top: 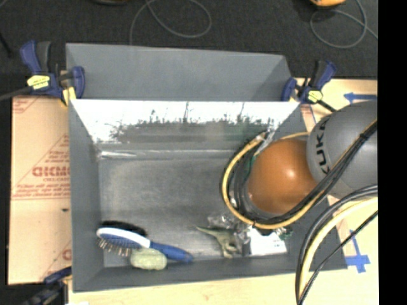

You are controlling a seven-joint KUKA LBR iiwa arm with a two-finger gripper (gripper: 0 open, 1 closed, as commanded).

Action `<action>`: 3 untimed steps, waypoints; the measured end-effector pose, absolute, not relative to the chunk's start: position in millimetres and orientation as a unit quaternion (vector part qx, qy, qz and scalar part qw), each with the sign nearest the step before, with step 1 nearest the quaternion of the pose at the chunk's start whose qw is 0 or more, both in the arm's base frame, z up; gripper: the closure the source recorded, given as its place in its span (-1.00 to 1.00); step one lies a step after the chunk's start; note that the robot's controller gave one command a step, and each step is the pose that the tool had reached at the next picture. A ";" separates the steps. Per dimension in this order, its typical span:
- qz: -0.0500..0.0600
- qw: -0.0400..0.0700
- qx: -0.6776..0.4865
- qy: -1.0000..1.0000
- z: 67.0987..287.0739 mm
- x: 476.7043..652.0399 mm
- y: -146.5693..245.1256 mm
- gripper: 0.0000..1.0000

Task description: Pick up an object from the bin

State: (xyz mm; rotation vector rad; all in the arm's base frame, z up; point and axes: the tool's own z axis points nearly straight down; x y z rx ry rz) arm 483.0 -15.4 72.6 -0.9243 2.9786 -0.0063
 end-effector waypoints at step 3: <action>0.000 0.000 -0.293 0.956 118.9 480.5 -15.2 1.00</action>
Offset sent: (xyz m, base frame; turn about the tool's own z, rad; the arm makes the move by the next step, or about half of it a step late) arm 0.0000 0.0002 0.1032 0.0001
